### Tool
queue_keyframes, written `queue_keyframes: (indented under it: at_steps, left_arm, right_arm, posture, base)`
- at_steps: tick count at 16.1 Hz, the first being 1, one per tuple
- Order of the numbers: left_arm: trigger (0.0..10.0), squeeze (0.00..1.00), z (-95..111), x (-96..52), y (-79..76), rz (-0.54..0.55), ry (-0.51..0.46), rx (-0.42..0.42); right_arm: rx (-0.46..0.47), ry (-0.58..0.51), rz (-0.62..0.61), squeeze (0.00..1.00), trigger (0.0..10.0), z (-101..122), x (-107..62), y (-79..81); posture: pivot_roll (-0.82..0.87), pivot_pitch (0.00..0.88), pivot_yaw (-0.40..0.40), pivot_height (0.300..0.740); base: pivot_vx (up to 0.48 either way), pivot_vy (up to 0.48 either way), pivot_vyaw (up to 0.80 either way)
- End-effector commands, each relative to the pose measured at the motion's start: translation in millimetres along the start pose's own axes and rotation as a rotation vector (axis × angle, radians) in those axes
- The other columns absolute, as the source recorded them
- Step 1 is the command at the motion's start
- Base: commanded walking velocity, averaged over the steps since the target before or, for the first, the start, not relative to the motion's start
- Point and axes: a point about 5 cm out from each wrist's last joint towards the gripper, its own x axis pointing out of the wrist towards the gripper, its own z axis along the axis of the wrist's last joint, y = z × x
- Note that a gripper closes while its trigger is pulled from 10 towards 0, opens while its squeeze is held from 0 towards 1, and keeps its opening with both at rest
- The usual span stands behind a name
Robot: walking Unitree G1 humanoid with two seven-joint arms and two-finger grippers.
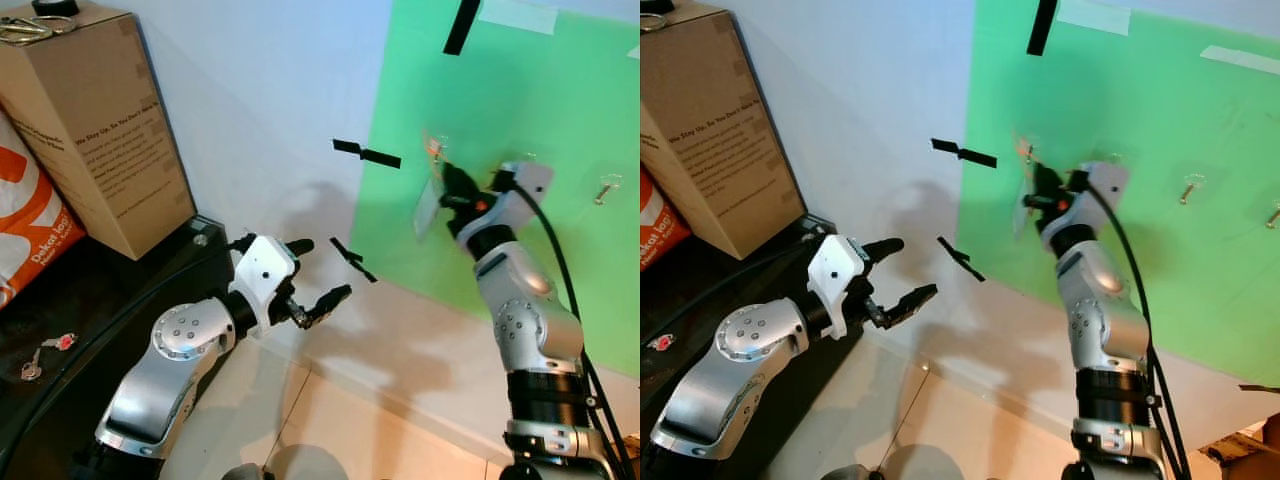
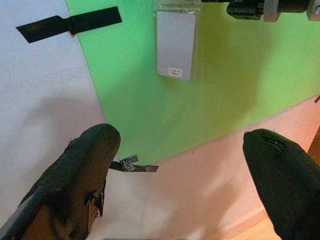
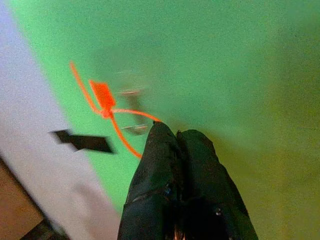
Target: Hang keys on a hook
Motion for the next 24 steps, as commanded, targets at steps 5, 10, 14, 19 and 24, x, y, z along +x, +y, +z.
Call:
queue_keyframes:
  at_steps: [5,10,14,19,24]
  left_arm:
    - [10.0,0.00,4.0,2.3,0.7,-0.015,-0.004,0.024]
    - [10.0,0.00,6.3,3.9,1.9,-0.017,-0.008,0.035]
    - [10.0,0.00,6.8,4.4,2.2,-0.019,-0.011,0.037]
    - [10.0,0.00,7.2,5.4,2.1,-0.024,-0.012,0.039]
    - [10.0,0.00,6.9,5.8,0.9,-0.031,-0.008,0.041]
  right_arm:
    - [-0.027,0.059,-0.064,0.00,10.0,-6.5,2.1,-11.7]
    - [0.017,0.018,-0.037,0.00,10.0,-1.9,5.4,-4.9]
    - [0.058,-0.065,0.033,0.00,10.0,13.7,5.5,0.8]
    - [0.065,-0.084,0.060,0.00,10.0,17.7,7.5,5.7]
    - [0.040,-0.040,0.136,0.00,10.0,13.9,5.6,12.0]
  posture:
    - [-0.04,0.000,-0.017,0.740]
    - [-0.04,0.000,-0.020,0.740]
    - [-0.04,0.000,-0.019,0.740]
    - [-0.04,0.000,-0.020,0.740]
    - [-0.04,0.000,-0.024,0.740]
  base:
    - [0.000,0.000,0.00]
    - [0.000,0.000,0.00]
    - [0.000,0.000,0.00]
    - [0.000,0.000,0.00]
    - [0.000,0.000,0.00]
